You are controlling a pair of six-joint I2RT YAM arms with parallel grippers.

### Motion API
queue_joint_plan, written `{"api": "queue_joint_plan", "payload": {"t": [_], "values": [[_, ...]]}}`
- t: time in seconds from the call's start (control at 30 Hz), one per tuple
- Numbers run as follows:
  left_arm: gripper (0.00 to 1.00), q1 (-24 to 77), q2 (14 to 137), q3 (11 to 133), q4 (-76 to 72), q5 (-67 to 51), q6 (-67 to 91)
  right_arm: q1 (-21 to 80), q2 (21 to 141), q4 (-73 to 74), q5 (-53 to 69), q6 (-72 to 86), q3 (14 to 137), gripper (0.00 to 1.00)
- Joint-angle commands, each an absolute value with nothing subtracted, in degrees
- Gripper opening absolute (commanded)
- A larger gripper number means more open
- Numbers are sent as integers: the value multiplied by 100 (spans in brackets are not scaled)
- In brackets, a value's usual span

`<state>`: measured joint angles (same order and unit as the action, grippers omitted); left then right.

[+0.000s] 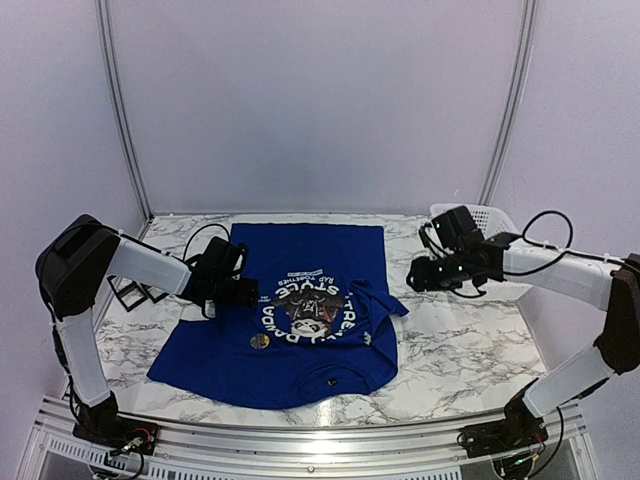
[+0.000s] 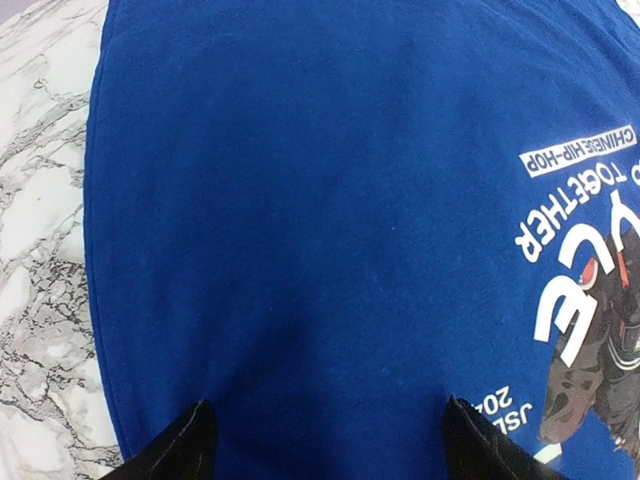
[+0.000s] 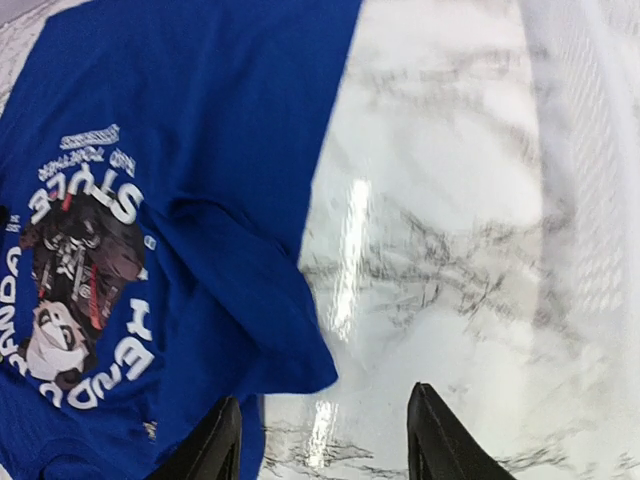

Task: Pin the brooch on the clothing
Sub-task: Smooth out the clothing with brooches at the center of the board.

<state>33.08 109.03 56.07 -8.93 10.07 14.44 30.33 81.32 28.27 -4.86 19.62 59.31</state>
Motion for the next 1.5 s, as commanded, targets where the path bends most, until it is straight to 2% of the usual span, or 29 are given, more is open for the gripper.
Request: {"api": "queue_joint_plan", "payload": {"t": [0.0,0.13,0.3,0.47,0.77,0.83,0.97,1.03,1.47], "values": [[80,3252,10773,5389,-277,851,1424,2681,7992,1541,822,3131,4656,50],[81,3260,10373,5304,-345,989,1350,2452,8120,757,1003,3736,4094,50],[83,3261,9661,5092,-418,1395,1249,2435,8412,331,726,4001,4047,49],[84,3261,9517,5078,-245,1345,1240,2413,8437,-288,529,4315,3900,48],[84,3261,9375,4876,-249,1356,1282,2418,8931,-191,545,4302,3972,47],[84,3261,9350,4868,-263,1358,1275,2465,8953,-54,458,4203,3995,44],[84,3261,9336,4886,-255,1380,1240,2478,8864,-253,906,4231,3813,23],[84,3261,9320,4889,-255,1384,1238,2476,8702,-281,913,4221,3706,18],[84,3261,9308,4805,-251,1443,1202,2461,9294,-518,1222,4161,3844,19]]}}
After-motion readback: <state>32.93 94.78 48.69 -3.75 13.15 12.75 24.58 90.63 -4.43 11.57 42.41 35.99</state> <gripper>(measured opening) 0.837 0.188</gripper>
